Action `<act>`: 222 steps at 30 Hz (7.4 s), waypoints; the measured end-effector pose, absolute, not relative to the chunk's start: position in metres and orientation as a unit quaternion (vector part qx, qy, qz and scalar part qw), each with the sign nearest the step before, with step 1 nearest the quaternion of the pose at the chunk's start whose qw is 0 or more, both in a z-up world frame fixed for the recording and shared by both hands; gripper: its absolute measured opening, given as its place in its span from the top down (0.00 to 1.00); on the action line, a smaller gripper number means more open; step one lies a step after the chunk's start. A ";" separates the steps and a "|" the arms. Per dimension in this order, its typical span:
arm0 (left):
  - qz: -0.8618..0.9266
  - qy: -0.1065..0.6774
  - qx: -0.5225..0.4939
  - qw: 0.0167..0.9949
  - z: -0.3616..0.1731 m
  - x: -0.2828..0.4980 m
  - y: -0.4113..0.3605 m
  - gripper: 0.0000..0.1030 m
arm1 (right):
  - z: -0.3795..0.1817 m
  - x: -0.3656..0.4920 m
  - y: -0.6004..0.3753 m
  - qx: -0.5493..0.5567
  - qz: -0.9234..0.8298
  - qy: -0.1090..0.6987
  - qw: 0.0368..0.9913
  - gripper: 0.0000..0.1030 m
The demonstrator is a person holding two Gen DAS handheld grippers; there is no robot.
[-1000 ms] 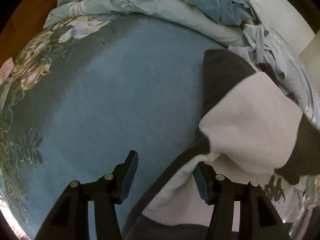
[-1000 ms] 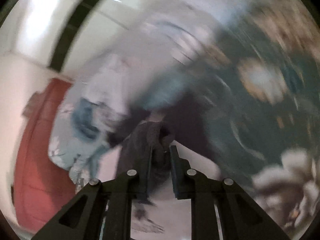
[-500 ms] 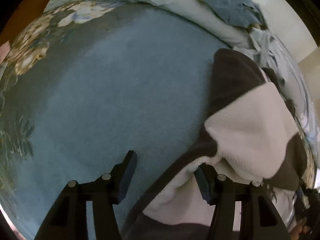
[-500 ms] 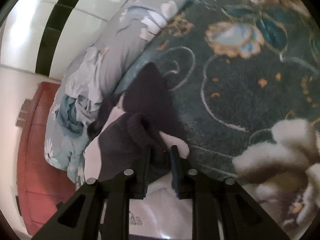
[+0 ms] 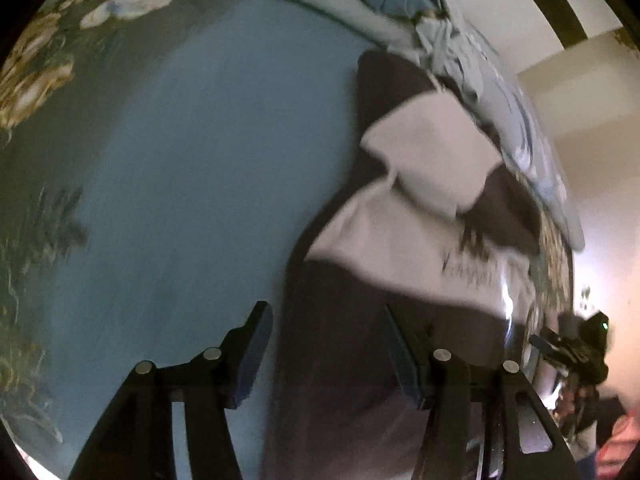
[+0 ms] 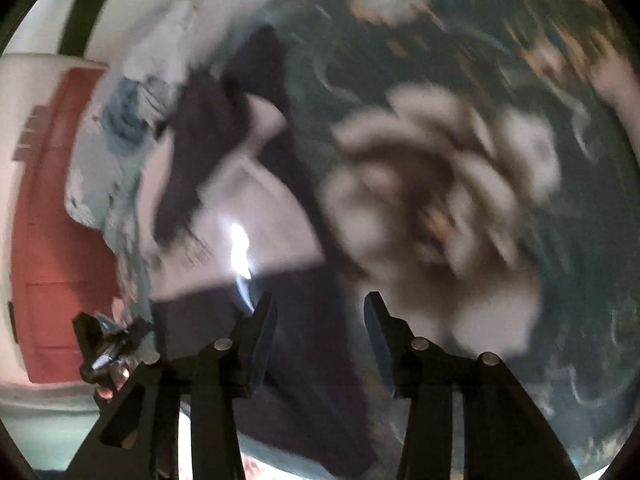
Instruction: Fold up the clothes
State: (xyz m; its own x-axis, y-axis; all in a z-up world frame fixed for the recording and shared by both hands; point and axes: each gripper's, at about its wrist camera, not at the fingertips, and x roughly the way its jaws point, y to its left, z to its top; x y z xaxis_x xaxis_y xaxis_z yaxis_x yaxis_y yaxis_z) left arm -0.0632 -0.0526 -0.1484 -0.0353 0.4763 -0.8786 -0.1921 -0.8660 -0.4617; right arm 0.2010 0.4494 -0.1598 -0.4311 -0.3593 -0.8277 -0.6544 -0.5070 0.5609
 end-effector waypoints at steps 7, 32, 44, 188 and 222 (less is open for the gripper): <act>0.658 -0.160 -0.692 0.250 -0.175 -0.022 -0.075 0.41 | -0.183 0.218 0.426 -0.553 0.650 0.516 0.070 0.52; 0.605 -0.189 -0.710 0.308 -0.190 0.015 -0.074 0.72 | -0.199 0.190 0.364 -0.676 0.589 0.436 -0.075 0.71; 0.642 -0.174 -0.678 0.313 -0.171 0.027 -0.077 0.87 | -0.170 0.209 0.360 -0.667 0.604 0.430 -0.078 0.88; 0.666 -0.091 -0.640 0.372 -0.125 -0.164 0.088 0.73 | -0.135 0.040 0.479 -0.427 0.715 0.553 0.026 0.60; 0.605 -0.218 -0.696 0.320 -0.170 -0.126 -0.046 0.42 | -0.164 0.151 0.439 -0.446 0.687 0.571 0.061 0.45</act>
State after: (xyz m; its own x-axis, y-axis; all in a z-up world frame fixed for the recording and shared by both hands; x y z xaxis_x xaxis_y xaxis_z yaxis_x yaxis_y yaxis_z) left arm -0.1256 -0.0460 -0.1699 0.1733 0.6903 -0.7025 -0.0829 -0.7005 -0.7088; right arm 0.1509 0.4387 -0.1638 -0.5955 -0.4250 -0.6817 -0.5922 -0.3411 0.7300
